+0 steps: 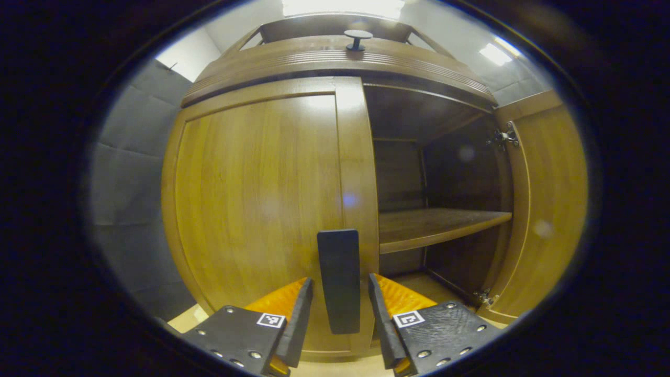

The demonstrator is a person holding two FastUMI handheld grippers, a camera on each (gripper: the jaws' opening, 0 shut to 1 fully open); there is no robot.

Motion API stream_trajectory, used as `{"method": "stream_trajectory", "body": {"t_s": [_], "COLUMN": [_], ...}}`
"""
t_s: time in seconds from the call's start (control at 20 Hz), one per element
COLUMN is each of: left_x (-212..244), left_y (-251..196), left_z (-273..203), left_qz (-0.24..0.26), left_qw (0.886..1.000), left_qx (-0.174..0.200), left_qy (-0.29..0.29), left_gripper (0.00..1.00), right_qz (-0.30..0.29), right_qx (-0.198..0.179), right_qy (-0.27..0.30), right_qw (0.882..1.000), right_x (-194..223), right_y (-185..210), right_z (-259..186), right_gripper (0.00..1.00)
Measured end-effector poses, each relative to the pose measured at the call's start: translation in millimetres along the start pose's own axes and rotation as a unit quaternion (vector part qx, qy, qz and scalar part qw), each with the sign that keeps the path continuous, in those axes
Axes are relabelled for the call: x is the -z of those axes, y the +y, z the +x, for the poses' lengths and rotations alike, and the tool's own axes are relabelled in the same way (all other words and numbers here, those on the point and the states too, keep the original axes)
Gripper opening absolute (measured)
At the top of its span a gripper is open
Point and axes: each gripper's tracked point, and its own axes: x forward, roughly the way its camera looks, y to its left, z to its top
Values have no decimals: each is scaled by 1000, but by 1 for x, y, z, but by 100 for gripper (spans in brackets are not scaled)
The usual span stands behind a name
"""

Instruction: Open the right door of the double-door shoe cabinet with the right hand, and open the left door with the left hand.

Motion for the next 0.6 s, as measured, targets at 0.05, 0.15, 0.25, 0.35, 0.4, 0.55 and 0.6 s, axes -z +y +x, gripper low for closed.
{"method": "stream_trajectory", "body": {"t_s": [0.05,0.15,0.25,0.35,0.4,0.55,0.6], "left_x": [3,11,6,6,6,3,3], "left_y": [1,-4,-10,-3,-4,-6,-4], "left_z": [0,3,-4,-4,-7,-20,-25], "left_qz": [-5,-32,-42,-33,-37,-43,-40], "left_qw": [1000,999,999,999,999,999,999], "left_qx": [-3,4,-3,-6,-4,2,2], "left_qy": [10,22,32,37,36,32,30], "left_gripper": [52,37,20,15,18,26,29], "right_qz": [-1,-6,-6,-4,-2,2,5], "right_qx": [-4,-8,-12,-17,-19,-25,-28], "right_qy": [1,1,0,2,2,5,6], "right_qw": [1000,1000,1000,1000,1000,1000,1000], "right_x": [0,1,1,2,3,7,8], "right_y": [3,6,10,12,14,19,21], "right_z": [-1,-1,-1,0,-1,-3,-4], "right_gripper": [94,94,93,93,94,94,94]}}
